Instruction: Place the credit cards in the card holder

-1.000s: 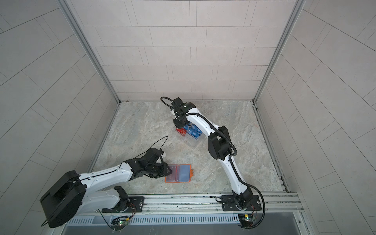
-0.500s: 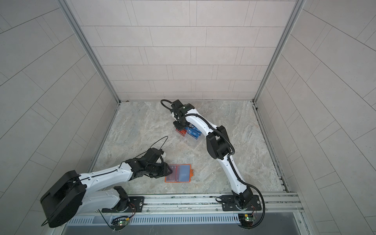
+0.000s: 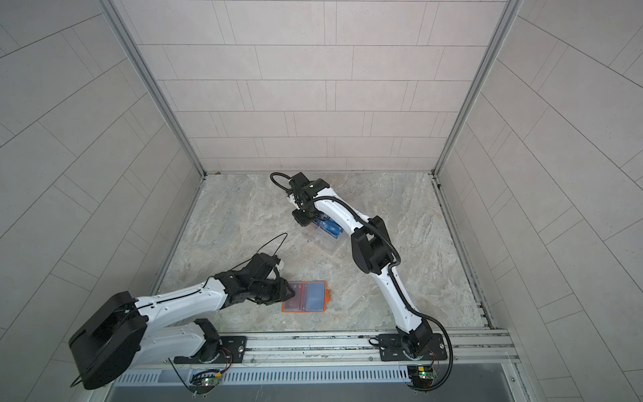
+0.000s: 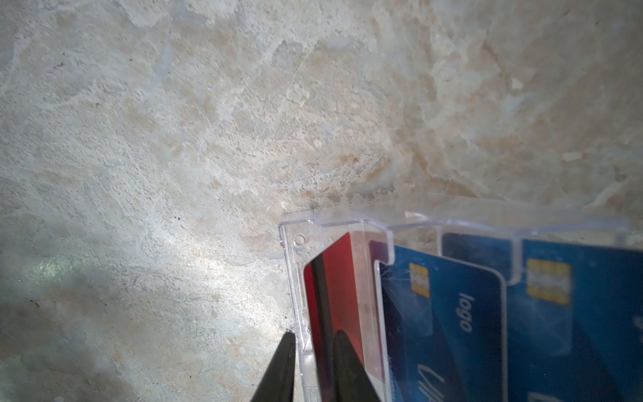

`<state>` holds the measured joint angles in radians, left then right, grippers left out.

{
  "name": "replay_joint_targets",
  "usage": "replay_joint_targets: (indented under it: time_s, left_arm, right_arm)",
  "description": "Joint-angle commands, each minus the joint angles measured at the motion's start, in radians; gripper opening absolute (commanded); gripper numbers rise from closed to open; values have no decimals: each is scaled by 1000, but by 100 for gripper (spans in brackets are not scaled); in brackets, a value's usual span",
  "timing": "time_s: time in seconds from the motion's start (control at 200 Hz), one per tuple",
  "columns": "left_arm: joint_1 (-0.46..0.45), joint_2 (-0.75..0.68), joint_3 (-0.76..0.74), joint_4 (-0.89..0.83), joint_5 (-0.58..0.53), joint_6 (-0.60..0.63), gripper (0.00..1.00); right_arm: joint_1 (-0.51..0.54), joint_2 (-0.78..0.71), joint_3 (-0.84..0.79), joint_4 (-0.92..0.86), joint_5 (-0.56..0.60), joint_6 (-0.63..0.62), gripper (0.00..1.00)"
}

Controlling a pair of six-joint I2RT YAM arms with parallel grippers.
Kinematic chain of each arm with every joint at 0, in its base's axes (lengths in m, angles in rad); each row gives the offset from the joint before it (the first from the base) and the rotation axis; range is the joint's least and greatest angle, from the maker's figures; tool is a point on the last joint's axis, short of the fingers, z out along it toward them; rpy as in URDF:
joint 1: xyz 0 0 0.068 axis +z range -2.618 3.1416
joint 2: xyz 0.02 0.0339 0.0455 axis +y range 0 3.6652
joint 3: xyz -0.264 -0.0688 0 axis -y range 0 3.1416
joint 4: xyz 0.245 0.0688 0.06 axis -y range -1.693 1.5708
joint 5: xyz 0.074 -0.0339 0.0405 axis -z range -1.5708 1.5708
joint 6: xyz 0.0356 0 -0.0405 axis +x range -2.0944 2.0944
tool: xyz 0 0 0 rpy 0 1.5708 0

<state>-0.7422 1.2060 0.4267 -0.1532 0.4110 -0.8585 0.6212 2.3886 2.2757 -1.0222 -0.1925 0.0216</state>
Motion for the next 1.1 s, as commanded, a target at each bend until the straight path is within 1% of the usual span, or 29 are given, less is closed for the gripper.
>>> replay_joint_targets:
  time_s: [0.0, 0.195, 0.26, 0.355, 0.385, 0.441, 0.491, 0.711, 0.751, 0.841, 0.946, 1.091]
  left_arm:
    - [-1, 21, -15, -58, -38, 8, 41]
    - [-1, 30, -6, -63, -37, 13, 41]
    - [-2, 32, -2, -65, -37, 15, 42]
    - [-2, 32, 0, -68, -38, 15, 42]
    - [-1, 31, 1, -69, -38, 16, 42]
    - [-1, 31, 1, -69, -39, 16, 42]
    - [-1, 30, 1, -71, -40, 16, 42]
    - [-2, 31, 3, -82, -44, 18, 42]
    - [-2, 29, 4, -83, -45, 18, 42]
    - [-1, 22, 3, -87, -48, 18, 42]
    - [-2, 14, 4, -92, -51, 16, 42]
    - [-2, 2, 3, -96, -60, 13, 42]
  right_arm:
    - [6, 15, 14, -36, 55, -39, 21]
    - [5, 15, 16, -44, 99, -71, 21]
    - [6, 14, 16, -49, 99, -79, 23]
    - [10, 14, 15, -50, 94, -92, 22]
    - [12, 14, 15, -50, 94, -94, 22]
    - [16, 14, 14, -48, 97, -98, 16]
    - [20, 14, 15, -46, 93, -101, 13]
    - [27, 16, 18, -55, 102, -130, 11]
    - [28, 15, 17, -56, 106, -134, 8]
    - [27, 12, 17, -53, 119, -141, 6]
    - [27, 6, 21, -53, 134, -149, 0]
    - [26, -20, 34, -55, 116, -159, 0]
